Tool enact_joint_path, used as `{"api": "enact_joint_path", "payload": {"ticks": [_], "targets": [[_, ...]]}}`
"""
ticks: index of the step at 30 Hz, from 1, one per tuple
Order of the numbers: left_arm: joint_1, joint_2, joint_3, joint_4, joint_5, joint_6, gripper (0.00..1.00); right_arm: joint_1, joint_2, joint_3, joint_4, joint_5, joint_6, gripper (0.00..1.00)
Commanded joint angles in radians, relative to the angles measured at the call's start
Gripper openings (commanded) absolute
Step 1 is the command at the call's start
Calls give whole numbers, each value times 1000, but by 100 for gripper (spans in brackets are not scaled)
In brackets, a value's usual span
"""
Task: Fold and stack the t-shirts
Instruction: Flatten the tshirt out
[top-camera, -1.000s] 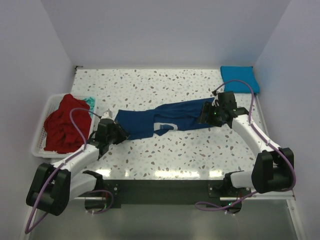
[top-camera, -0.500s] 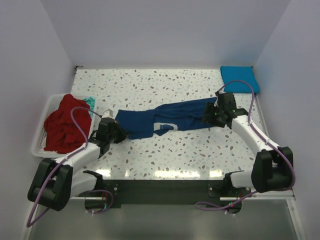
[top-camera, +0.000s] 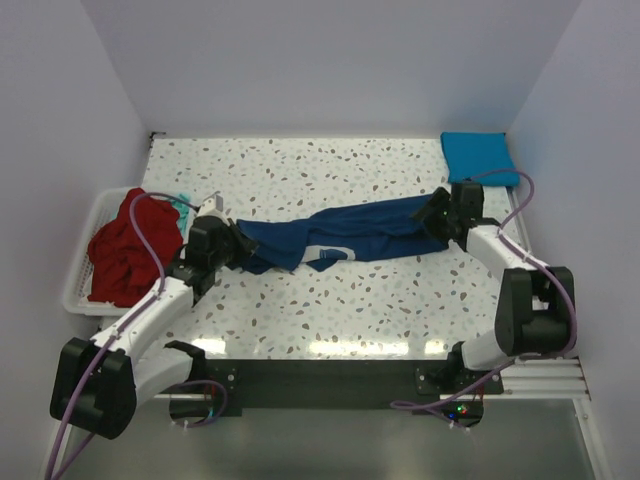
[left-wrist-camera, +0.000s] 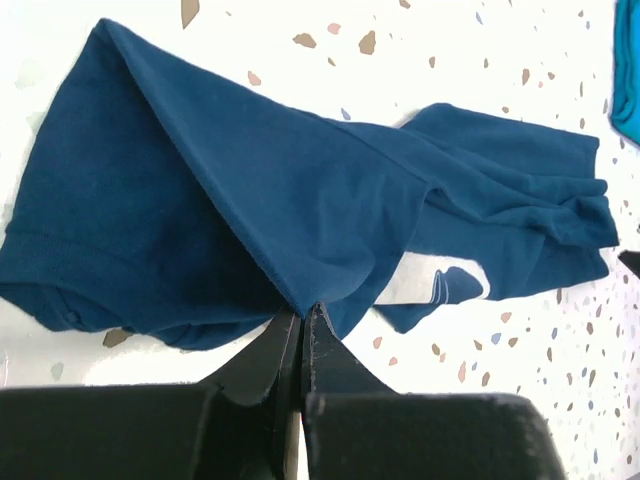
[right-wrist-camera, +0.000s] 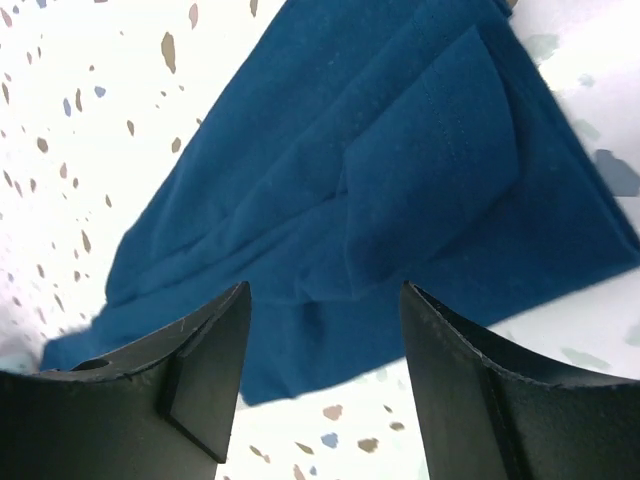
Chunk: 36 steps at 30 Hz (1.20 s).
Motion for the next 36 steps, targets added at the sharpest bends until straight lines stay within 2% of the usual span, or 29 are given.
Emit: {"api": "enact_joint_path", "payload": {"ticks": [1,6,10,14,15,17,18,19,22,25,28,31,32,33,36], "targets": [[6,-12,31,-31,15,28,0,-5,55,-29,174,-31,173,64],[6,-17,40,-43,19,30,0,-5,111,-72,232,-27,287,64],[6,-21,46,-60,9,38,0,-14,147,-90,298,1,314,63],[6,-23,57,-78,-5,42,0,-28,180,-87,332,50,310,57],[6,-27,65,-84,-8,45,0,-30,184,-77,332,59,290,52],[6,-34,75,-103,-20,54,0,-30,181,-28,280,81,229,45],[6,-37,85,-115,-23,59,0,-30,175,-6,214,96,198,35],[6,-38,89,-121,-23,68,0,-30,157,17,180,126,169,32],[6,-43,109,-152,-66,87,0,-30,106,112,22,172,56,22],[6,-49,126,-175,-86,107,0,-30,47,166,-85,200,-64,19],[6,-51,131,-189,-97,116,0,-30,48,177,-170,219,-107,19],[6,-51,126,-190,-89,117,0,-30,54,155,-202,208,-121,30],[6,-49,123,-189,-86,117,0,-30,45,128,-194,213,-120,41],[6,-49,120,-187,-82,116,0,-30,45,118,-193,232,-120,45],[6,-47,112,-184,-71,113,0,-65,49,105,-194,220,-121,51]]}}
